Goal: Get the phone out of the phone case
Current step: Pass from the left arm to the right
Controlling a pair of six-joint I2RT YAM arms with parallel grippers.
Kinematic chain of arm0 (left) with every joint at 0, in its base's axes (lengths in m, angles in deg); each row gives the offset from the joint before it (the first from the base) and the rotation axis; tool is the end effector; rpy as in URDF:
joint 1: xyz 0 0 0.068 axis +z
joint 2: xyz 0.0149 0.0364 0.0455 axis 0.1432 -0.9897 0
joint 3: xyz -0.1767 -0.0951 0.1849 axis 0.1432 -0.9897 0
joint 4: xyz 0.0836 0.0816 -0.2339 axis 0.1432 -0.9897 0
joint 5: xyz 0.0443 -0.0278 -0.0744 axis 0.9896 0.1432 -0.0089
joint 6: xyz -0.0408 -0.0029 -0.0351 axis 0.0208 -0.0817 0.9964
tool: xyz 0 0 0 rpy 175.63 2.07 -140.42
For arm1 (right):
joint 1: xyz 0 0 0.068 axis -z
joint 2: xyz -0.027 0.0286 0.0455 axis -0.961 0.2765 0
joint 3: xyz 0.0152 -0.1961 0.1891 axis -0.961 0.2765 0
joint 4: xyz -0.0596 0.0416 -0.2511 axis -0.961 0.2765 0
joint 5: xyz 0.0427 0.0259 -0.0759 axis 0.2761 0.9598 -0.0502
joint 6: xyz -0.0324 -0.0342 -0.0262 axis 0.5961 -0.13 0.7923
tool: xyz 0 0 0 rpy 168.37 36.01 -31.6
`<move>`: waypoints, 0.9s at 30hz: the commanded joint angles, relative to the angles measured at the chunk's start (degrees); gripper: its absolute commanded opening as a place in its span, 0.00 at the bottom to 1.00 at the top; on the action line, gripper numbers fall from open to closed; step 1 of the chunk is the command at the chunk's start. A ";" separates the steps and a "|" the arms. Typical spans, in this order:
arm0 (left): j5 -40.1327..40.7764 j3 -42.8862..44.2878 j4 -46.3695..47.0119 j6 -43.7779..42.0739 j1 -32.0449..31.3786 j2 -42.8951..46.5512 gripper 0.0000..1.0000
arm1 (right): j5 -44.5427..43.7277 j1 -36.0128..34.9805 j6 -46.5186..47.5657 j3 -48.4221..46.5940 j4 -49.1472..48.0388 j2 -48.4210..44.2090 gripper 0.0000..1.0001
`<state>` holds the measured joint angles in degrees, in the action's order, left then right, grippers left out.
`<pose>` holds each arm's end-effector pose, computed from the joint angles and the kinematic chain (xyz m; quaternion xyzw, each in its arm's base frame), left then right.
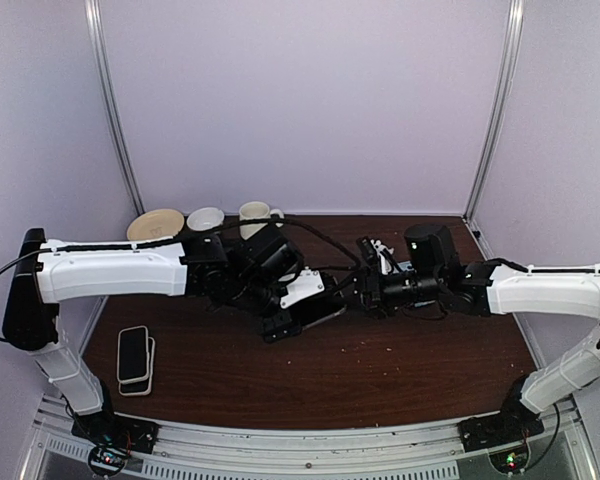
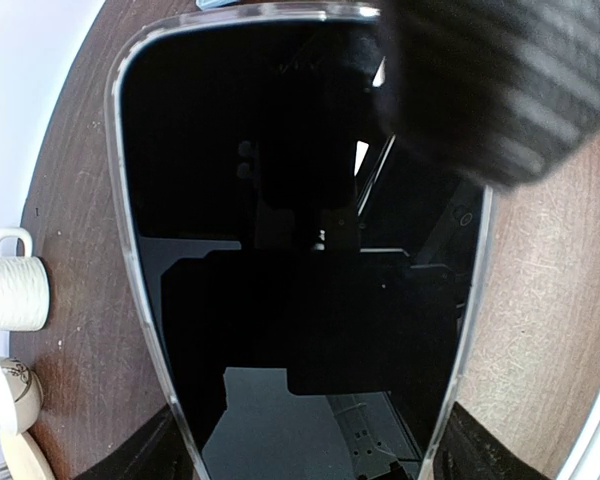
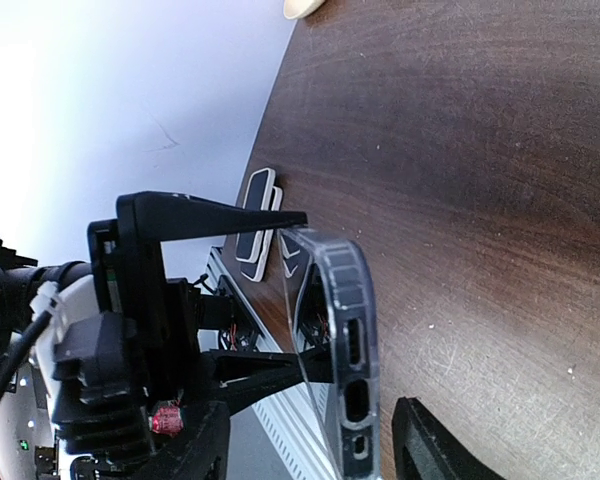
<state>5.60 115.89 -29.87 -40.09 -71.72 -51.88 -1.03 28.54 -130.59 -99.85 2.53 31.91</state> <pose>0.1669 -0.3203 0.2675 0.5400 0.7861 -0.0556 0.2957 0.1929 0.2257 0.2516 -0.1200 0.8192 0.5462 0.1273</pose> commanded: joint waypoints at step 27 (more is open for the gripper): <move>0.12 3.09 4.58 4.14 0.62 -0.08 0.74 | -1.14 -2.22 -3.23 1.65 -11.18 3.48 0.11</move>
<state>5.47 116.85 -29.92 -36.86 -71.54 -52.63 -2.94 27.32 -133.61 -98.43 -5.41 35.21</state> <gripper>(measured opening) 0.787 0.182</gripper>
